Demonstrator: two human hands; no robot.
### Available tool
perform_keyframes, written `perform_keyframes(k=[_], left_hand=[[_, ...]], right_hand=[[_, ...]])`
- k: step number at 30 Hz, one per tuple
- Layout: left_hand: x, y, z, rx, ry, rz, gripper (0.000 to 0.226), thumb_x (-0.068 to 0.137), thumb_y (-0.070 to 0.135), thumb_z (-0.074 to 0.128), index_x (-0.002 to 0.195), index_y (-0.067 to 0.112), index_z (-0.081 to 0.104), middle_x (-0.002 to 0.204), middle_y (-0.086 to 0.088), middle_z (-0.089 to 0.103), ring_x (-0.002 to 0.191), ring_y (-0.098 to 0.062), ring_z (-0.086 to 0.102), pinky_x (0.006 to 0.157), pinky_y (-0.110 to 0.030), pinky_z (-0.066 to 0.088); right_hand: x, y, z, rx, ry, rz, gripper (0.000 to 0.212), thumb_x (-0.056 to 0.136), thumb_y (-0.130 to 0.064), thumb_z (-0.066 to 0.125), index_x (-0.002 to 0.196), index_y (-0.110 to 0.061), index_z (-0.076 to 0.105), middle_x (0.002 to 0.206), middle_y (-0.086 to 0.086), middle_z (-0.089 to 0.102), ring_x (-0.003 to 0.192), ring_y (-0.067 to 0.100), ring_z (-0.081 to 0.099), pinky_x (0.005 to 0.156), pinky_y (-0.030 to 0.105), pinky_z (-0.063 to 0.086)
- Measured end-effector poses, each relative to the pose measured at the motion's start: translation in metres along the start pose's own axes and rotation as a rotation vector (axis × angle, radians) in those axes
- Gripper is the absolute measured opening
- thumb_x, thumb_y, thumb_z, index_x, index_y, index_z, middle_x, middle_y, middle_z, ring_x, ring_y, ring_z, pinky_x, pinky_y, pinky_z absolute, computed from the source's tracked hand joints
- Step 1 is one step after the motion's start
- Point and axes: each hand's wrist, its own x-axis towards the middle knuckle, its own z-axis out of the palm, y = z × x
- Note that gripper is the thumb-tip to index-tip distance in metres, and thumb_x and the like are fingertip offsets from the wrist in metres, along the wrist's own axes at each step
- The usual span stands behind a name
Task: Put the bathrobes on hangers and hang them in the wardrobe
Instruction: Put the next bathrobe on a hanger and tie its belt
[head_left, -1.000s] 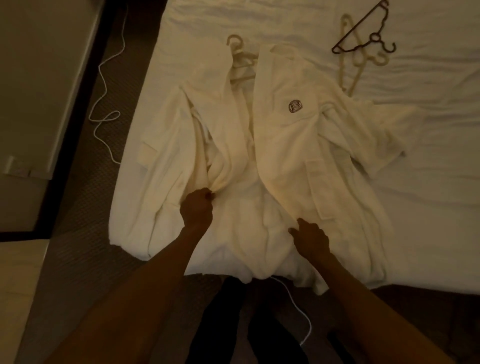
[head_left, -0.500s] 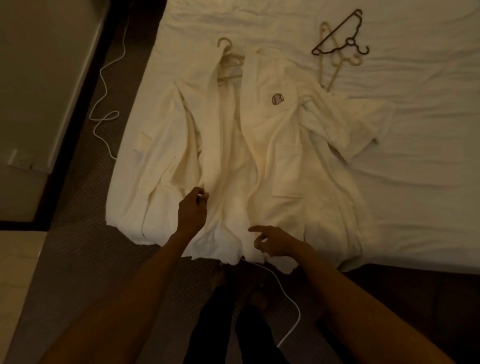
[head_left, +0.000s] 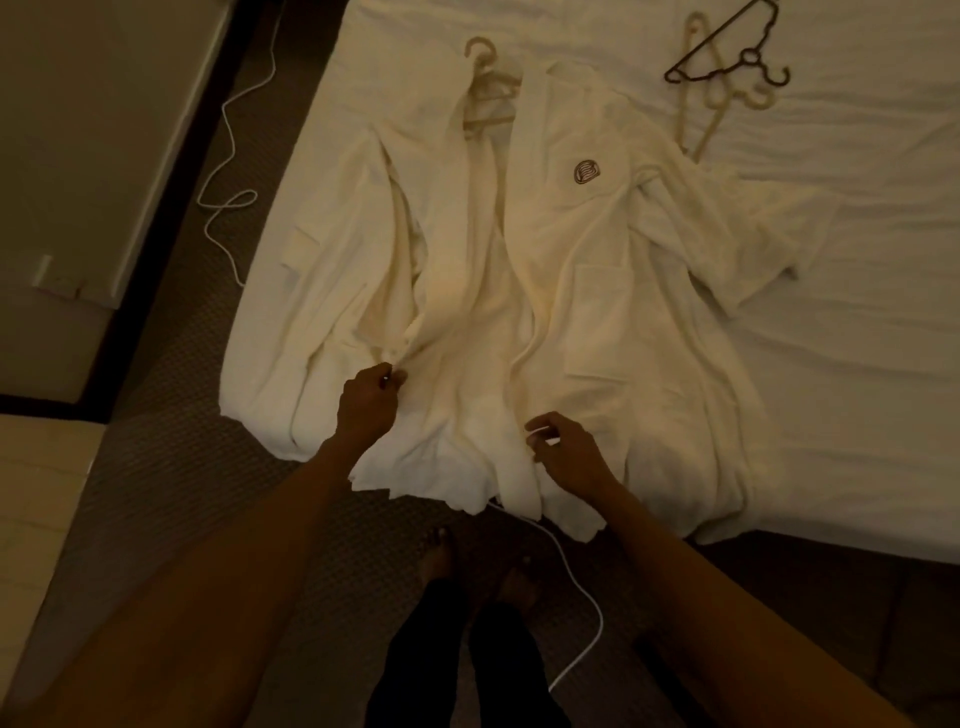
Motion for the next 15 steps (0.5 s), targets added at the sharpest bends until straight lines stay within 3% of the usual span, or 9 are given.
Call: perform_keyframes(k=[3, 7, 10, 12, 15], left_hand=[[-0.013, -0.005, -0.019, 0.006, 0.099, 0.062, 0.041, 0.102, 0.031, 0.05, 0.064, 0.018, 0.046, 0.06, 0.004, 0.05, 0.061, -0.021, 0.049, 0.061, -0.032, 0.03], [-0.01, 0.014, -0.051, -0.133, 0.245, 0.139, 0.039, 0.102, 0.024, 0.05, 0.069, 0.004, 0.047, 0.06, -0.002, 0.049, 0.06, -0.018, 0.046, 0.06, -0.033, 0.032], [-0.011, 0.053, -0.065, -0.139, 0.263, 0.287, 0.041, 0.1, 0.028, 0.054, 0.064, 0.008, 0.046, 0.055, 0.0, 0.046, 0.055, -0.015, 0.043, 0.057, -0.035, 0.032], [-0.018, 0.077, -0.061, -0.044, 0.22, 0.416, 0.042, 0.098, 0.027, 0.058, 0.06, 0.015, 0.044, 0.051, 0.005, 0.043, 0.052, -0.013, 0.043, 0.055, -0.03, 0.03], [-0.029, 0.09, -0.035, 0.104, -0.092, 0.465, 0.041, 0.095, 0.025, 0.062, 0.058, 0.015, 0.048, 0.05, 0.004, 0.053, 0.05, -0.014, 0.055, 0.057, -0.027, 0.043]], right_hand=[[0.003, -0.013, -0.007, 0.105, 0.072, 0.022, 0.013, 0.093, -0.015, 0.057, 0.105, -0.016, 0.063, 0.096, 0.006, 0.068, 0.076, 0.015, 0.067, 0.062, 0.022, 0.049], [0.008, -0.027, -0.023, 0.194, 0.124, 0.059, 0.016, 0.092, -0.013, 0.058, 0.108, -0.015, 0.062, 0.1, 0.007, 0.067, 0.08, 0.019, 0.068, 0.063, 0.025, 0.048], [0.01, -0.036, -0.032, 0.226, 0.149, 0.046, 0.016, 0.093, -0.014, 0.057, 0.109, -0.015, 0.062, 0.102, 0.007, 0.067, 0.083, 0.021, 0.067, 0.062, 0.022, 0.047], [0.011, -0.041, -0.037, 0.245, 0.186, 0.038, 0.017, 0.095, -0.016, 0.057, 0.111, -0.014, 0.061, 0.103, 0.006, 0.066, 0.084, 0.019, 0.067, 0.062, 0.02, 0.047], [0.011, -0.046, -0.042, 0.294, 0.306, 0.042, 0.018, 0.096, -0.021, 0.055, 0.112, -0.014, 0.06, 0.103, 0.005, 0.067, 0.078, 0.012, 0.066, 0.064, 0.022, 0.048]])
